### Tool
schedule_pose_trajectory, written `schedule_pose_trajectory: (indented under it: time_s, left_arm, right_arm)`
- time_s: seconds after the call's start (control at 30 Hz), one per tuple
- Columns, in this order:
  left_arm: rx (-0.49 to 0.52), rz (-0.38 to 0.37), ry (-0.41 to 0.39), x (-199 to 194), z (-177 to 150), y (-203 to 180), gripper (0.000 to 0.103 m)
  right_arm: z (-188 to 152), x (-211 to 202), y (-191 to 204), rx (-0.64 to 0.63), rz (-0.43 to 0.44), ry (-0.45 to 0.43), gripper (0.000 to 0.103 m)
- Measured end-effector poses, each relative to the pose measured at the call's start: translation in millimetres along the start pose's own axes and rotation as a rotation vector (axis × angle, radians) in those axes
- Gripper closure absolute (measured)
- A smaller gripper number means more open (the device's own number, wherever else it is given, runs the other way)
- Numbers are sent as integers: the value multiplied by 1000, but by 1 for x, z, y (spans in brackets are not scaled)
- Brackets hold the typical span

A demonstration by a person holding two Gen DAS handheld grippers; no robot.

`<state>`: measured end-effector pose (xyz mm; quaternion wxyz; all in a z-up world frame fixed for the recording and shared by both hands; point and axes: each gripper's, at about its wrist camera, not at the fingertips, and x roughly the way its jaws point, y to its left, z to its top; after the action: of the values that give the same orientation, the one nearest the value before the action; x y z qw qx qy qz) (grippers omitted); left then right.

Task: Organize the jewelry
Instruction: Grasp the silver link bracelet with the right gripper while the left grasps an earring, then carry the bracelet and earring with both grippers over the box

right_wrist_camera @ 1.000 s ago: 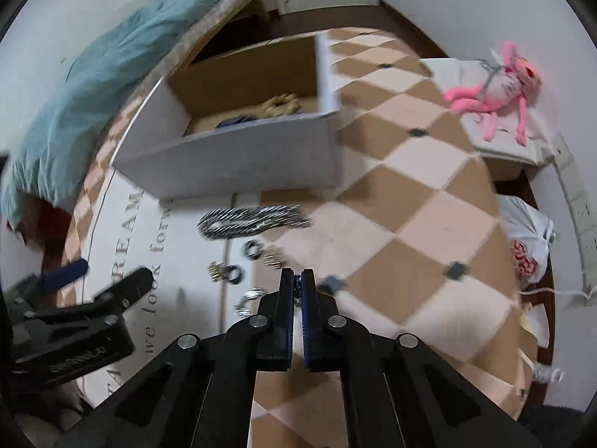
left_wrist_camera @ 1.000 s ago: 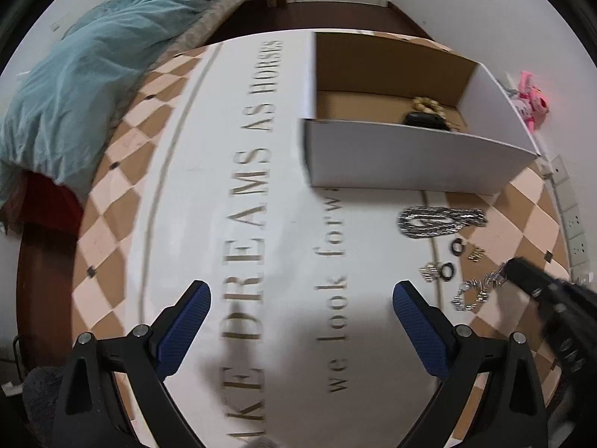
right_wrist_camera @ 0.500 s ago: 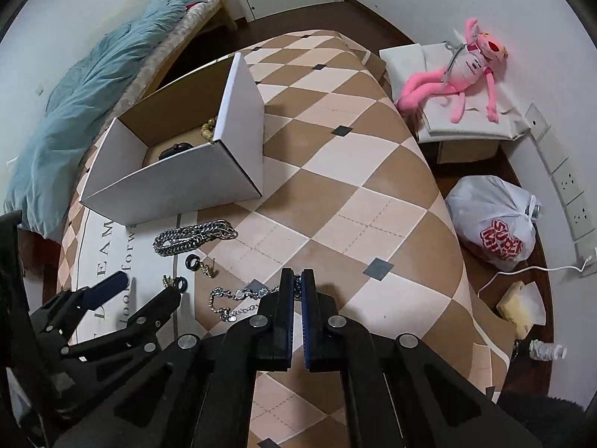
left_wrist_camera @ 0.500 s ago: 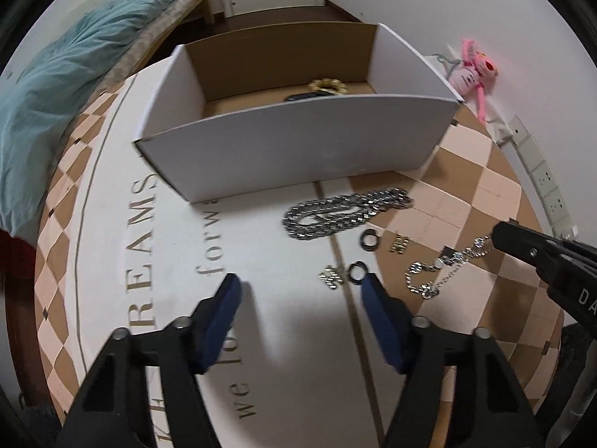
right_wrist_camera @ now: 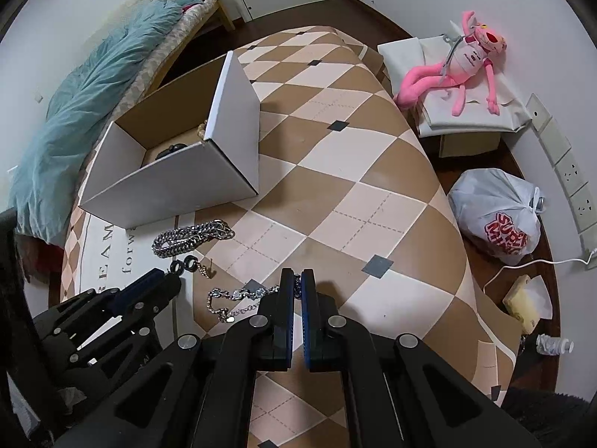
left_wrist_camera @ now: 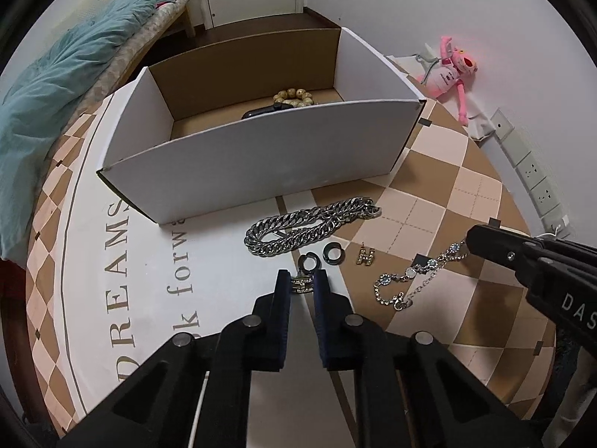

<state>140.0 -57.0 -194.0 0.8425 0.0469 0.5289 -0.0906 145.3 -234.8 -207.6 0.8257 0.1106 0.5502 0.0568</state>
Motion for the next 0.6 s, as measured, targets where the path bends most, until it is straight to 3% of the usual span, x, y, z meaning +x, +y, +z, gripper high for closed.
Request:
schedule_pose_trajectory:
  time_s: [0.27,0.6]
  left_arm:
    - [-33,-31,-38,-23,0,10,94]
    - [-176,-111,-113,-85,21,54,94]
  right_arm:
    - [4,-19,8,-5,45,-29,99]
    - [30,-77,40,-63,154,-109,100]
